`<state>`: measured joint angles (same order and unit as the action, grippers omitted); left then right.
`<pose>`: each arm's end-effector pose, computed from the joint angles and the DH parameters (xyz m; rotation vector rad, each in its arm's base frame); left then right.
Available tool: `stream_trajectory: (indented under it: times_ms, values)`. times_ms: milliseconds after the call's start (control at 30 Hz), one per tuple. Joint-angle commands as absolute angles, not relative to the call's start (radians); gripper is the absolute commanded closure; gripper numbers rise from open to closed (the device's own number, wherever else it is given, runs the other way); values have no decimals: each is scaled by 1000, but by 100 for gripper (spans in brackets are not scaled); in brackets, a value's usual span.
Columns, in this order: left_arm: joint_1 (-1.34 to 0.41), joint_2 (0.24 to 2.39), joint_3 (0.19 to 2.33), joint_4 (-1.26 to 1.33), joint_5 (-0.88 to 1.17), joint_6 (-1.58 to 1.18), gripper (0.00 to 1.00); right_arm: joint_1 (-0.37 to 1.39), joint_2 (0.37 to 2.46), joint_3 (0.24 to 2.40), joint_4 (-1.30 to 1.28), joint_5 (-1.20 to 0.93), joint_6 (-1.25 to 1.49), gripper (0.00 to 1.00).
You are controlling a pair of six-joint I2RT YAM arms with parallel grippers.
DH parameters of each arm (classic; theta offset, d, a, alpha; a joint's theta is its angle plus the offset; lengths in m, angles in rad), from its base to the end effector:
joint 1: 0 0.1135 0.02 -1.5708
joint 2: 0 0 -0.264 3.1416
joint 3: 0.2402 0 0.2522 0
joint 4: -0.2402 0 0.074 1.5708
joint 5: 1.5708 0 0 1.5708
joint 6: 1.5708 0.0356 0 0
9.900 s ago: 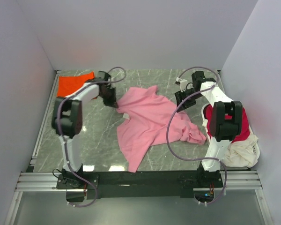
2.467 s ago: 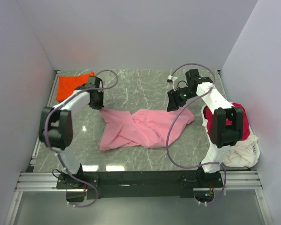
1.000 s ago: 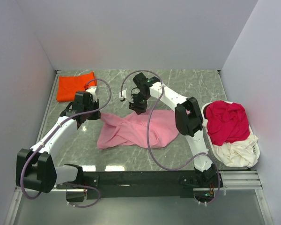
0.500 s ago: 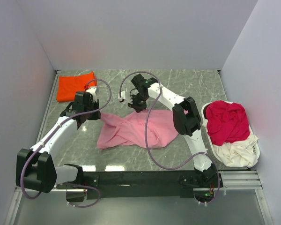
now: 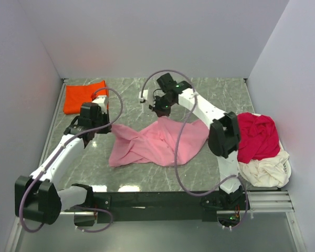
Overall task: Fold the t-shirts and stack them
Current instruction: Flatten the tshirt out
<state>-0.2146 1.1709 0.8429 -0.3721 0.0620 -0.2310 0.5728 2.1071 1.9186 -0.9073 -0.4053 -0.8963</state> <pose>0.2460 -0.0559 0.2640 0.0143 2.2877 -0.3043 0.3752 0.2587 0.2586 -1.8246 1.8288 0.4226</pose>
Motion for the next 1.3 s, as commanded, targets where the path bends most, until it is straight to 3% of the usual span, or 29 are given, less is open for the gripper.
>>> stream_trajectory:
  times_ms: [0,267,567,1000,1267]
  values:
    - [-212,1066,851,-307,3,-229,100,537,1919,1869,-848,-379,-810,100]
    - [-204,881,992,-319,-204,-204,100,329,1570,1738,-782,-402,-697,100]
    - [-202,743,1190,-290,-284,-164,100,126,1315,1669,-689,-416,-624,100]
    - [-204,664,1570,-126,-143,-144,100,-51,1009,1883,-555,-400,-515,100]
    - [-199,684,1776,-38,-26,-181,99,-54,1048,2270,-635,-293,-454,100]
